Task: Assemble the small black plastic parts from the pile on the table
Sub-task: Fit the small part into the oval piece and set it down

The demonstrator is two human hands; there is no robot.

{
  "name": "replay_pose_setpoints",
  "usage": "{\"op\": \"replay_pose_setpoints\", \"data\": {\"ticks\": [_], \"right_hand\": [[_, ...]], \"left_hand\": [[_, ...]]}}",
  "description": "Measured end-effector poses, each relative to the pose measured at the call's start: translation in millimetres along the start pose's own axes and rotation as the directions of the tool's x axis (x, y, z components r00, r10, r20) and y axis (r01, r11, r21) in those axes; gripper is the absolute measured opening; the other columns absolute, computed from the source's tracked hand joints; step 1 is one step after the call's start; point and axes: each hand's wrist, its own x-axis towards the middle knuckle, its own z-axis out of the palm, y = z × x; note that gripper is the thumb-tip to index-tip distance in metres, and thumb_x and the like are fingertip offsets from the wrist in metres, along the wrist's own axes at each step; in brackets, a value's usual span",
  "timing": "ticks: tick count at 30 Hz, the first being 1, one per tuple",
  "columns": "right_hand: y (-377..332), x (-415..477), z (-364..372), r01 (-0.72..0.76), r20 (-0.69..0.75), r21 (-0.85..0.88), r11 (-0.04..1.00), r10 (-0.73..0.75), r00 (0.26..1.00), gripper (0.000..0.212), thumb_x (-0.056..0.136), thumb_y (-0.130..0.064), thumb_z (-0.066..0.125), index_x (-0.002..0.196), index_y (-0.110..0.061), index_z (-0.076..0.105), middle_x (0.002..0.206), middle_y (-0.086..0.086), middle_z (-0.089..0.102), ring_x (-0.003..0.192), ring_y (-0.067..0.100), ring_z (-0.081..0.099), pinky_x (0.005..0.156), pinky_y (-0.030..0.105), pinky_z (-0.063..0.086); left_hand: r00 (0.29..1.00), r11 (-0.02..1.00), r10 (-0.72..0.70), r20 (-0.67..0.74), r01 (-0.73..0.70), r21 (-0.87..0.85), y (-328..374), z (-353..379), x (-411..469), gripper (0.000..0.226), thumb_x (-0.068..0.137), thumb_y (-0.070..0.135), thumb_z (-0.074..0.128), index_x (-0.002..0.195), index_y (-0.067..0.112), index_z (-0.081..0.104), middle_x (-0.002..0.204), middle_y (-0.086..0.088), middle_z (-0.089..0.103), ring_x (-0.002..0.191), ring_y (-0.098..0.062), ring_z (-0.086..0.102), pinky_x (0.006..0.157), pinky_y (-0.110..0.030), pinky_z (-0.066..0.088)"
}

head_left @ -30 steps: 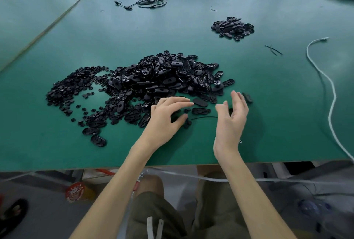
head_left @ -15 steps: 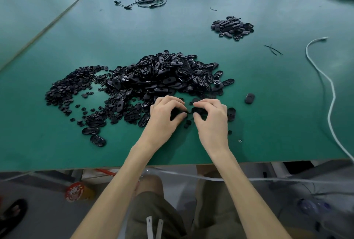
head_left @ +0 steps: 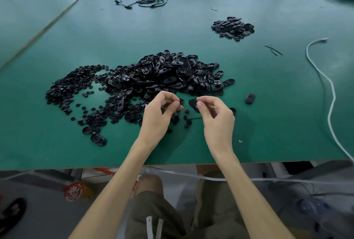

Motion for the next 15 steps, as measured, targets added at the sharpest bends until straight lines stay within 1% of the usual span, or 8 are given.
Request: {"op": "replay_pose_setpoints", "data": {"ticks": [2,4,6,7,9,12,15], "right_hand": [[2.0,0.2,0.2,-0.024,0.005,0.051,0.998,0.024,1.0,0.01,0.098,-0.012,0.071,0.103,-0.02,0.075,0.092,-0.009,0.076,0.086,0.004,0.07,0.081,0.024,0.055],[2.7,0.1,0.1,-0.034,0.011,0.085,0.996,0.033,0.999,0.011,0.096,-0.014,0.074,0.104,-0.022,0.072,0.088,-0.012,0.075,0.084,0.003,0.07,0.079,0.023,0.055],[3.6,0.4,-0.5,-0.028,0.005,0.107,0.994,0.028,1.0,0.012,0.095,-0.015,0.076,0.104,-0.022,0.071,0.089,-0.013,0.075,0.088,0.003,0.071,0.081,0.021,0.055],[3.6,0.7,-0.4,-0.025,0.002,0.119,0.993,0.025,1.0,0.012,0.095,-0.015,0.076,0.103,-0.022,0.071,0.089,-0.013,0.075,0.089,0.003,0.071,0.081,0.018,0.055],[3.6,1.0,0.6,-0.02,0.001,0.132,0.991,0.02,1.0,0.012,0.094,-0.013,0.076,0.103,-0.02,0.072,0.089,-0.01,0.076,0.089,0.004,0.072,0.082,0.016,0.054],[4.6,2.4,1.4,-0.043,0.001,0.146,0.988,0.043,0.999,0.013,0.093,-0.015,0.078,0.102,-0.021,0.072,0.091,-0.006,0.076,0.087,0.007,0.072,0.08,0.019,0.054],[5.2,2.9,1.3,-0.084,-0.007,0.169,0.982,0.086,0.996,0.015,0.089,-0.022,0.083,0.099,-0.025,0.072,0.09,-0.005,0.076,0.084,0.012,0.073,0.067,0.024,0.055]], "left_hand": [[1.0,0.998,0.009,0.028,-0.007,-0.06,1.1,-0.7,-0.1,0.011,0.1,0.007,0.068,0.106,0.016,0.067,0.088,0.004,0.079,0.089,-0.009,0.074,0.079,-0.02,0.055],[0.999,0.996,0.012,0.05,-0.008,-0.088,2.5,-1.1,-0.7,0.014,0.097,0.008,0.071,0.108,0.016,0.073,0.09,0.004,0.079,0.087,-0.013,0.075,0.079,-0.027,0.059],[0.998,0.997,0.018,0.059,-0.013,-0.079,3.6,-1.3,-1.3,0.013,0.095,0.009,0.074,0.102,0.019,0.077,0.09,0.006,0.079,0.084,-0.017,0.075,0.081,-0.036,0.061],[0.998,0.997,0.022,0.06,-0.018,-0.073,3.8,-1.5,-1.5,0.011,0.095,0.01,0.074,0.1,0.02,0.077,0.09,0.006,0.078,0.083,-0.018,0.074,0.082,-0.038,0.061],[0.998,0.997,0.025,0.052,-0.021,-0.075,3.1,-2.0,-0.9,0.01,0.095,0.011,0.074,0.099,0.02,0.077,0.088,0.007,0.077,0.081,-0.017,0.073,0.08,-0.035,0.06],[0.999,0.995,0.01,0.037,-0.006,-0.097,1.9,-2.1,0.6,0.006,0.096,0.012,0.073,0.098,0.018,0.075,0.084,0.005,0.073,0.073,-0.014,0.067,0.074,-0.028,0.056],[0.999,0.993,-0.006,0.034,0.01,-0.114,1.1,-2.3,1.5,0.004,0.097,0.013,0.073,0.098,0.017,0.074,0.08,0.007,0.07,0.067,-0.011,0.063,0.071,-0.025,0.053]]}}
